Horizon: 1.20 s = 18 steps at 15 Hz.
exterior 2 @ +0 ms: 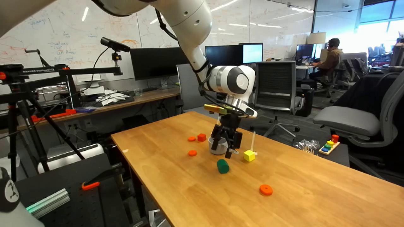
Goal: Put the green, yellow and orange blocks inside the grey measuring cup
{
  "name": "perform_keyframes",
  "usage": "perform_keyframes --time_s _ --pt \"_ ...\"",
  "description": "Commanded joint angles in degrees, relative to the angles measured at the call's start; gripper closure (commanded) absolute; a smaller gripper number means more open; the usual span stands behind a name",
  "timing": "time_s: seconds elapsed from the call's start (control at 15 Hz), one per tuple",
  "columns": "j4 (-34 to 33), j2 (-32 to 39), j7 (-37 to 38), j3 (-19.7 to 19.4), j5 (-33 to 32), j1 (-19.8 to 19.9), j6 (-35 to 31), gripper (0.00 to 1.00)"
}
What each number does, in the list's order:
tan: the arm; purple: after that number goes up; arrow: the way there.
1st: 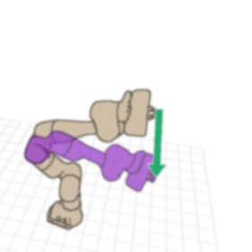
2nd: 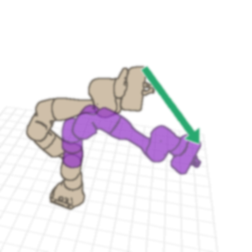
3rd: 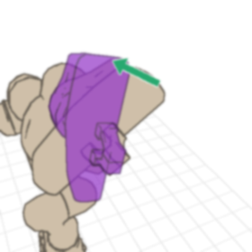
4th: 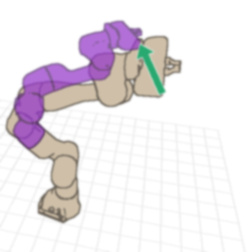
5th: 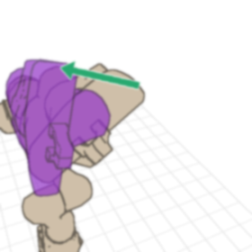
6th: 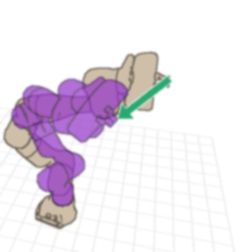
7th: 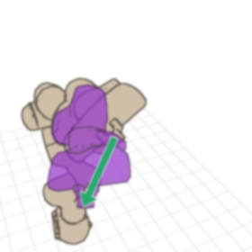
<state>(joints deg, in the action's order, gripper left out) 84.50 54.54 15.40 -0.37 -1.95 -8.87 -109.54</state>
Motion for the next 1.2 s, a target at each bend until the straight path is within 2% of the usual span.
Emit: perform_keyframes --time_s 0.0,0.8,1.13 --pt "0.8 0.0 1.7 -1.0 -0.2 -0.5 -0.5 0.0" --pt "0.4 1.4 2.2 -1.7 0.5 0.9 0.2 0.0" --pt "-0.9 2.9 1.3 -0.7 1.8 1.5 1.5 0.0"
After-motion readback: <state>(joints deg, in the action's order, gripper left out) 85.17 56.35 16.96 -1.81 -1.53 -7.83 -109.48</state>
